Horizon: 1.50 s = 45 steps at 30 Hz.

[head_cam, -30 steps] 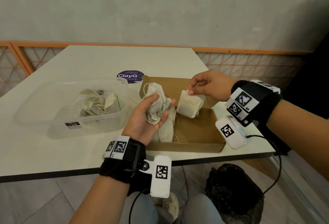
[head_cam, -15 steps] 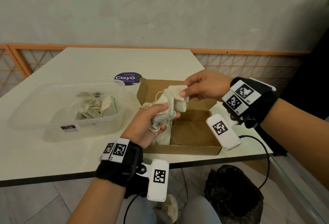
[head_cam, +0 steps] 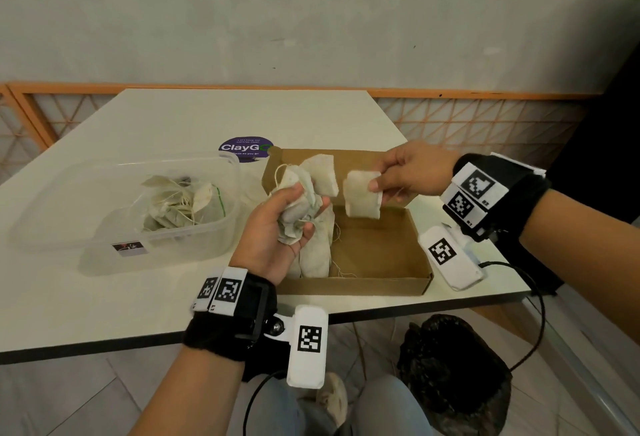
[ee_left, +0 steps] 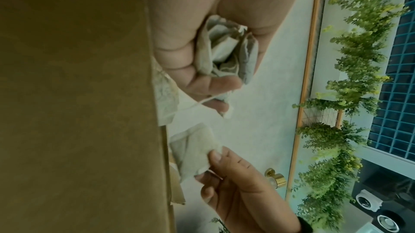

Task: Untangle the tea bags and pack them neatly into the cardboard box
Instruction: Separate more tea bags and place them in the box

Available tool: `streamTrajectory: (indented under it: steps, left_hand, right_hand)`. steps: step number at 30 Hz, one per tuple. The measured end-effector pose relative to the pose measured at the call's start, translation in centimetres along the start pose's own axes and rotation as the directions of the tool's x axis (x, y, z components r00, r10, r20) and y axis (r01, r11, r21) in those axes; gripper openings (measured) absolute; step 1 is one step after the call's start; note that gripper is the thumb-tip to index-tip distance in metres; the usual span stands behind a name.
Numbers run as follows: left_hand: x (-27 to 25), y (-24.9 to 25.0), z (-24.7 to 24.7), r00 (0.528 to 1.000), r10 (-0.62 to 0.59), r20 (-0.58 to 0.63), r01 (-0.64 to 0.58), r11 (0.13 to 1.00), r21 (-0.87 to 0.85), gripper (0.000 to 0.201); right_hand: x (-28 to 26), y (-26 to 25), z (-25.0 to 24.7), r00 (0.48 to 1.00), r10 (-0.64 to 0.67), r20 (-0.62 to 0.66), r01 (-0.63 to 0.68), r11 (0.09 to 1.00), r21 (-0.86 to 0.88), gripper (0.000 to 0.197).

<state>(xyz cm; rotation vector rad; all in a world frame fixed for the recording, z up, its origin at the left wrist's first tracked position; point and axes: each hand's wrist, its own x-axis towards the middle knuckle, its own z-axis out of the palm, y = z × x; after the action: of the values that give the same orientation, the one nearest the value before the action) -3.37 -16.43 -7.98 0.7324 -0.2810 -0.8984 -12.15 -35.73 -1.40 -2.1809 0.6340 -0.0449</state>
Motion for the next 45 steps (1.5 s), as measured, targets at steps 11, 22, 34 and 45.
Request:
streamTrajectory:
  steps: [11, 22, 34, 45]
  left_hand:
    - [0.1, -0.1, -0.1, 1.000, -0.001, 0.004, 0.001, 1.000, -0.008, 0.031]
    - [0.1, 0.0, 0.0, 1.000, 0.006, 0.007, -0.006, 1.000, -0.002, 0.026]
    - [0.1, 0.0, -0.1, 1.000, 0.004, 0.011, -0.004, 1.000, -0.021, 0.029]
    - [0.4, -0.3, -0.2, 1.000, 0.006, 0.028, -0.008, 0.997, 0.076, 0.024]
  right_hand:
    - [1.7, 0.8, 2.6, 0.972, 0.197, 0.131, -0.179, 0.974, -0.143, 0.018]
    - [1.1, -1.3, 2.3, 0.980, 0.141, 0.140, -0.103, 0.963, -0.250, 0.014]
    - [2.3, -1.7, 3.2, 0.978, 0.190, 0.083, -0.155, 0.936, -0.315, 0.009]
    - [1.5, -3.8, 1.3, 0.989, 0.142, 0.035, -0.144, 0.987, 0.074, 0.053]
